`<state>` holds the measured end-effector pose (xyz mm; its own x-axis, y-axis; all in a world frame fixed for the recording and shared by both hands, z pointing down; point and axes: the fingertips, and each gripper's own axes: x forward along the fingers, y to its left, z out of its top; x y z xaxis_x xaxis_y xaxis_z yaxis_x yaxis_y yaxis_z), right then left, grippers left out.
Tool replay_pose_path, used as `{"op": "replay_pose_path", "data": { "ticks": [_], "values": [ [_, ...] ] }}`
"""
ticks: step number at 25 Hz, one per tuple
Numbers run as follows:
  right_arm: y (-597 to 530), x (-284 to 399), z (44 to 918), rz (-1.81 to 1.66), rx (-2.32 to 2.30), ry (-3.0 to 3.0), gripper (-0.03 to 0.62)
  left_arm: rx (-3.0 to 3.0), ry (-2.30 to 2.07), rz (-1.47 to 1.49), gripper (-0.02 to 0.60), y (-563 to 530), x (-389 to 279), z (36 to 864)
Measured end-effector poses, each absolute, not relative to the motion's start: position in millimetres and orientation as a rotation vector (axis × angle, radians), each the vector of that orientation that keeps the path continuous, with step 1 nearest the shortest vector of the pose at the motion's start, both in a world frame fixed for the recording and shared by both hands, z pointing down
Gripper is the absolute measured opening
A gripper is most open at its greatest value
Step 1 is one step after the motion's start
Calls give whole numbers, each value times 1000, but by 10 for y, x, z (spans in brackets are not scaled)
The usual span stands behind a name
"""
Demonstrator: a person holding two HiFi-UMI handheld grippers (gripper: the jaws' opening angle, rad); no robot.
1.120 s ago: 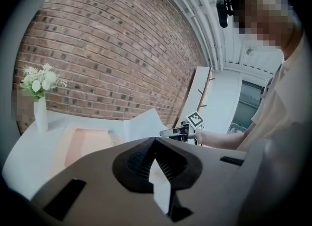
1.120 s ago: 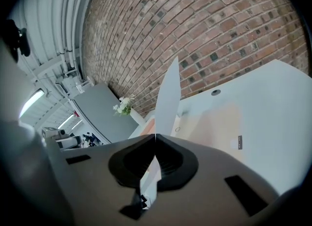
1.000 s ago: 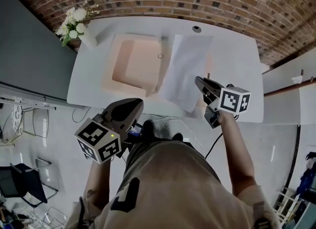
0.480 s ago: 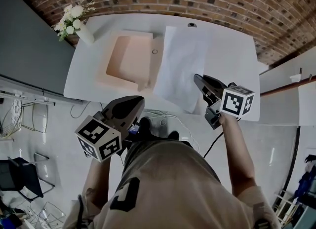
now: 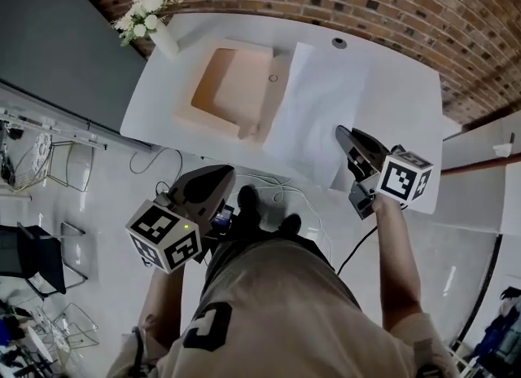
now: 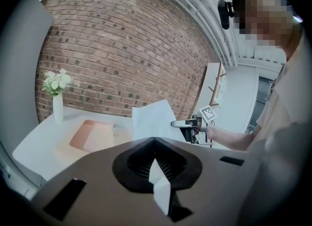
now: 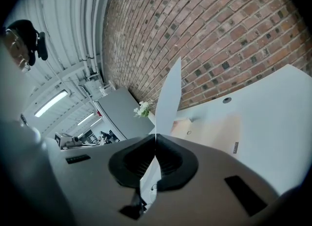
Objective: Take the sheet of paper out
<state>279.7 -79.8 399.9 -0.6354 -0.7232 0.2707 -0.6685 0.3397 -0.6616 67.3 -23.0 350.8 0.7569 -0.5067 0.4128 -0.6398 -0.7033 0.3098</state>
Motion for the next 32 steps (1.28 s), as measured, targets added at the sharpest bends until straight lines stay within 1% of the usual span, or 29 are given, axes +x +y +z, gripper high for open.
{"op": "replay_pose_path", "data": {
  "ticks": [5,17,32],
  "values": [
    [-840,2807,3898,-1132,-1312,2547,25,2488,-897,418,14,-248,613,3532],
    [-912,3012,3706,-1091,-1363,2467,25,2554,-736,430,14,-403,795,3659],
    [-1172,2787,3618,-1060,-1524,2464,25,2583,-633,459,14,-864,631,3728]
  ]
}}
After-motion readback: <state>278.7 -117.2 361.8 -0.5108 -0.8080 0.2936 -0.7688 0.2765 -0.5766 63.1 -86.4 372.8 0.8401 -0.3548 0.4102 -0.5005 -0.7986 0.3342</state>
